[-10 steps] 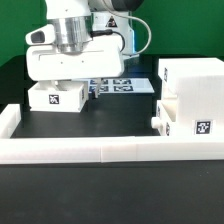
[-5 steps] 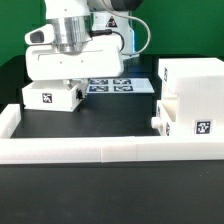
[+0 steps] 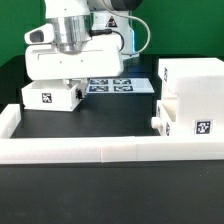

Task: Assemble drawer

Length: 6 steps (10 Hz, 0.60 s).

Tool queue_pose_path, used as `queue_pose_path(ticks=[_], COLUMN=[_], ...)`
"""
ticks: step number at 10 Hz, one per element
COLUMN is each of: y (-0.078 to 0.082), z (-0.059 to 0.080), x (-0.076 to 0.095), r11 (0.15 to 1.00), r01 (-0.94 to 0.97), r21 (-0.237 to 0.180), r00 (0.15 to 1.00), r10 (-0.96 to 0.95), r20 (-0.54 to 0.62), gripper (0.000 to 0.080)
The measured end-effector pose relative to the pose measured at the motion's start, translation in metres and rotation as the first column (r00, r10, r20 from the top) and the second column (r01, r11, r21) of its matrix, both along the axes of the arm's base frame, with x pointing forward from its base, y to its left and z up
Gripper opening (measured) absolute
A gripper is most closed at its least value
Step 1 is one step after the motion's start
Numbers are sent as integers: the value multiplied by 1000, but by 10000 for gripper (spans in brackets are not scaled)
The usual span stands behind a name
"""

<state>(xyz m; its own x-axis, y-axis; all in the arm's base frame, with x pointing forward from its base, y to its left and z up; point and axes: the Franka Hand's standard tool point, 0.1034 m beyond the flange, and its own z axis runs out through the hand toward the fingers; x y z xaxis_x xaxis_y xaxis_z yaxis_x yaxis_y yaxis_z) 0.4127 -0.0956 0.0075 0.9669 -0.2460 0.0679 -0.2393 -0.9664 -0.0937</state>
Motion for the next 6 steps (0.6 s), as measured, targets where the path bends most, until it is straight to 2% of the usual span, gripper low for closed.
queue_pose_path(ticks=[2, 5, 6], y=[31, 39, 38], z=[21, 44, 42], x=[26, 52, 52], r11=[997, 990, 987], r01=[-58, -96, -127], r21=[51, 107, 100], r00=[998, 993, 990], r10=[60, 104, 132], r20=[-34, -64, -52], gripper=[44, 44, 44])
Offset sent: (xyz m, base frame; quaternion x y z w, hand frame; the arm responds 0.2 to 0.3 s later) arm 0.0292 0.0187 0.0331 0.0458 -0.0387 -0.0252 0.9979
